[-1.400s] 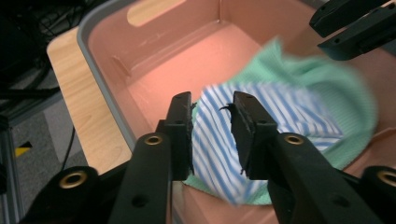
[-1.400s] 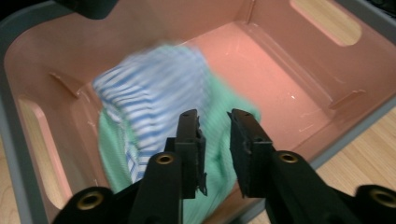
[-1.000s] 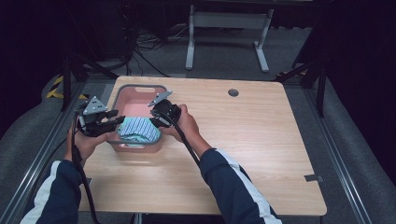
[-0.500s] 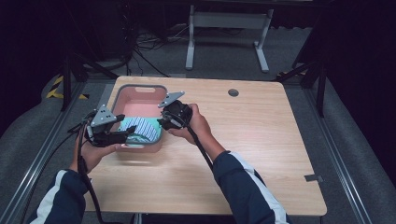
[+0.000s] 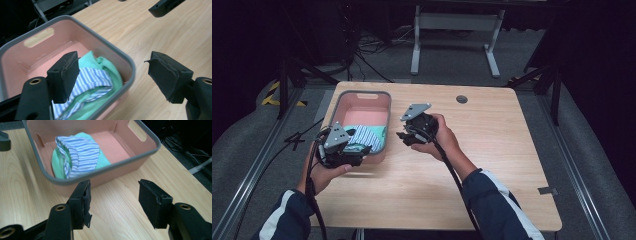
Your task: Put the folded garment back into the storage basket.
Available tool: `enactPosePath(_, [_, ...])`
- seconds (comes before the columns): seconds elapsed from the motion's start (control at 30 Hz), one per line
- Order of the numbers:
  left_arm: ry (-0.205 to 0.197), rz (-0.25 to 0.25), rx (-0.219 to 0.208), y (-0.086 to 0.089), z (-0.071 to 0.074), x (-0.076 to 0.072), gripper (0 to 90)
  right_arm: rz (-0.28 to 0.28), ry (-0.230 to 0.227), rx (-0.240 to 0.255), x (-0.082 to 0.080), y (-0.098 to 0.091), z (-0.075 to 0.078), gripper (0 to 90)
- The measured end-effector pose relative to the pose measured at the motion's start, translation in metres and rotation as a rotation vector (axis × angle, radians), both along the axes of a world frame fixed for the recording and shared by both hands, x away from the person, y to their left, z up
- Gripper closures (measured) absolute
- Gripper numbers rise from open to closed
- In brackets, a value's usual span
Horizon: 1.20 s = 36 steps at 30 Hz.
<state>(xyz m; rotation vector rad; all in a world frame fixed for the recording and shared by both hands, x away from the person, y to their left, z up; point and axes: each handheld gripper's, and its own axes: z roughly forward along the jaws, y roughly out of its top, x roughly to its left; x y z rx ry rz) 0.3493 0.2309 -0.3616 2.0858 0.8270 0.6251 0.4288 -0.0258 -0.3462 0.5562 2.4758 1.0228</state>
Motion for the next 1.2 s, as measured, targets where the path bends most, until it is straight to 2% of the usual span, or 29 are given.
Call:
enactPosePath(0.07, [-0.002, -0.02, 0.026, -0.006, -0.001, -0.004, 24.8, 0.001, -0.002, -0.012, -0.003, -0.009, -0.001, 40.6])
enactPosePath(0.13, [0.006, -0.028, 0.015, -0.011, -0.003, -0.007, 24.6, -0.015, -0.008, -0.022, -0.006, -0.019, -0.002, 39.5])
enactPosePath(0.2, [0.003, -0.047, 0.044, -0.017, -0.005, -0.009, 24.1, -0.021, -0.009, -0.017, -0.008, -0.028, -0.002, 38.8])
enactPosePath(0.27, [0.003, -0.058, 0.043, -0.021, -0.007, -0.011, 23.9, -0.045, -0.018, -0.025, -0.01, -0.038, -0.002, 36.7])
enactPosePath(0.4, [0.004, -0.098, 0.073, -0.033, -0.013, -0.016, 23.4, -0.065, -0.024, -0.033, -0.017, -0.058, -0.004, 35.5])
enactPosePath(0.5, [0.022, -0.124, 0.07, -0.041, -0.017, -0.018, 23.2, -0.074, -0.026, -0.033, -0.021, -0.071, -0.006, 34.5])
enactPosePath(0.53, [0.024, -0.13, 0.084, -0.044, -0.019, -0.019, 23.2, -0.082, -0.028, -0.036, -0.023, -0.077, -0.007, 34.2])
enactPosePath(0.57, [0.023, -0.141, 0.098, -0.047, -0.02, -0.02, 23.2, -0.089, -0.026, -0.036, -0.024, -0.081, -0.007, 33.7])
enactPosePath(0.7, [0.02, -0.177, 0.096, -0.059, -0.025, -0.024, 22.7, -0.108, -0.034, -0.045, -0.03, -0.096, -0.011, 32.3])
enactPosePath(0.8, [0.013, -0.208, 0.116, -0.066, -0.028, -0.026, 20.8, -0.118, -0.037, -0.037, -0.036, -0.11, -0.017, 29.2])
enactPosePath(1.0, [0.018, -0.253, 0.136, -0.078, -0.033, -0.03, 17.9, -0.148, -0.031, -0.066, -0.045, -0.131, -0.029, 26.9])
enactPosePath(1.07, [0.025, -0.267, 0.156, -0.082, -0.037, -0.031, 17.7, -0.154, -0.027, -0.066, -0.048, -0.138, -0.033, 26.4])
enactPosePath(1.13, [0.027, -0.275, 0.166, -0.086, -0.041, -0.032, 17.7, -0.172, 0.004, -0.065, -0.053, -0.15, -0.041, 28.4])
enactPosePath(1.2, [0.033, -0.281, 0.182, -0.088, -0.045, -0.032, 17.8, -0.178, 0.012, -0.057, -0.054, -0.155, -0.043, 28.5])
